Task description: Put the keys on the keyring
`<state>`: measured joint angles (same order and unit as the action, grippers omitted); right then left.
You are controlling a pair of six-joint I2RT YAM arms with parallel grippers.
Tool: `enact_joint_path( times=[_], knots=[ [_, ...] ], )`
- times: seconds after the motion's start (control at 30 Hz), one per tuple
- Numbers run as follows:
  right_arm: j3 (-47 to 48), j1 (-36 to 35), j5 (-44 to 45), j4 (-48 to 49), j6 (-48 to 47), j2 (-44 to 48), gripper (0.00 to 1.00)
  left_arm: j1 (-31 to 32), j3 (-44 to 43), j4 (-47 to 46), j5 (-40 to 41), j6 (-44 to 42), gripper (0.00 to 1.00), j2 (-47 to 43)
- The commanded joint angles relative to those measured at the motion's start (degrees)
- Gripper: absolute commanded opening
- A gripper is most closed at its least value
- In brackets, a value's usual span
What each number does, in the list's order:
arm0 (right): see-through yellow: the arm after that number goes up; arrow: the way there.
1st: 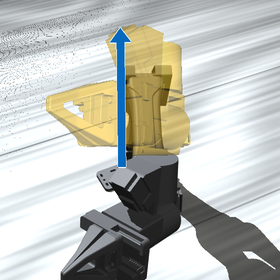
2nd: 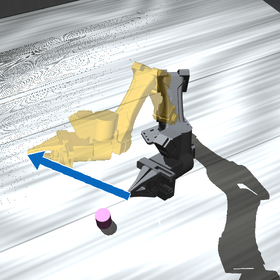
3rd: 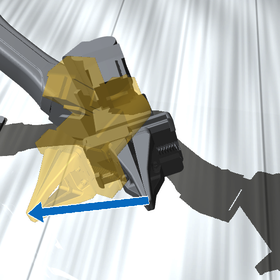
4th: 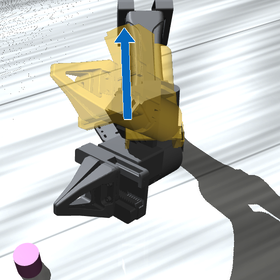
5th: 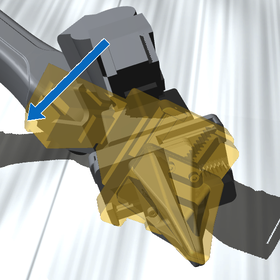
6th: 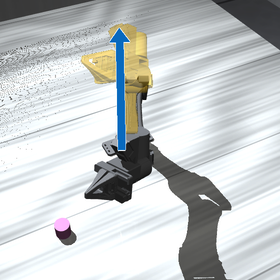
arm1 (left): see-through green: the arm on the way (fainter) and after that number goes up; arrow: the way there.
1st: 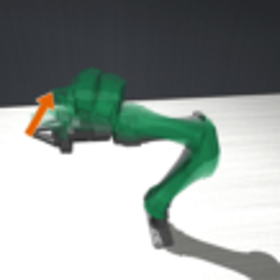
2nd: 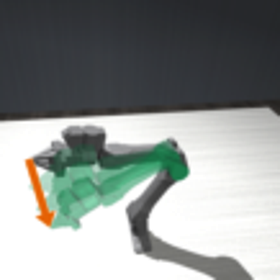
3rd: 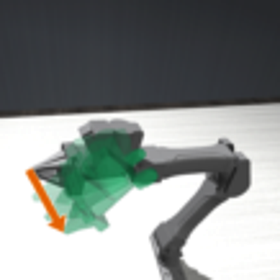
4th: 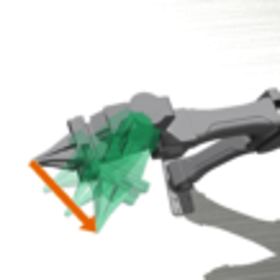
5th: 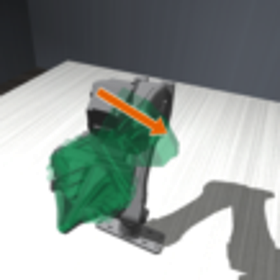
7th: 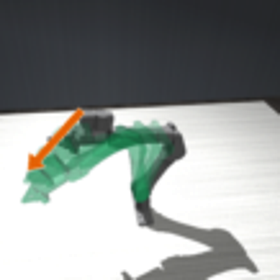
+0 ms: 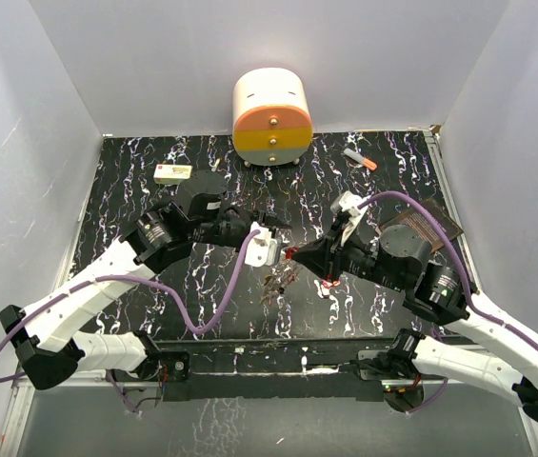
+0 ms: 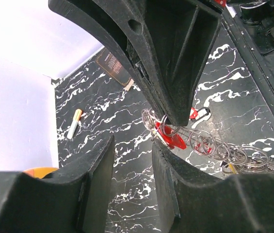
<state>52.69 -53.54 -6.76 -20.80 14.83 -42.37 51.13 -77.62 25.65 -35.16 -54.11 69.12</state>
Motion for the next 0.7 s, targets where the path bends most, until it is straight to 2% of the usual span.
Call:
enact_joint_path(
  times=[0.0, 0.13, 0.17, 0.23, 0.27, 0.67],
  knots=[
    [2.1, 0.04, -0.87, 6.83, 0.58, 0.93, 0.08, 0.28, 1.21, -2.83, -3.58, -1.26, 0.35, -1.32],
    [2.16, 0.06, -0.82, 6.84, 0.73, 0.93, 0.08, 0.25, 1.0, -1.0, -5.55, -1.39, 0.3, -0.6],
    [2.15, 0.04, -0.76, 6.82, 0.8, 0.89, 0.08, 0.22, 0.8, -0.23, -6.11, -1.62, 0.24, -0.35],
    [2.06, 0.04, -0.46, 6.9, 0.84, 0.94, 0.08, 0.28, -0.13, 1.68, -7.03, -2.13, 0.05, 0.1],
    [2.02, 0.03, -0.25, 6.91, 0.95, 1.01, 0.08, 0.25, -0.37, 2.24, -7.29, -2.06, 0.0, 0.28],
    [2.07, 0.02, 3.4, 8.05, 1.08, 1.85, 0.08, 0.35, -0.39, 3.82, -8.68, -1.79, 0.0, -0.57]
  ],
)
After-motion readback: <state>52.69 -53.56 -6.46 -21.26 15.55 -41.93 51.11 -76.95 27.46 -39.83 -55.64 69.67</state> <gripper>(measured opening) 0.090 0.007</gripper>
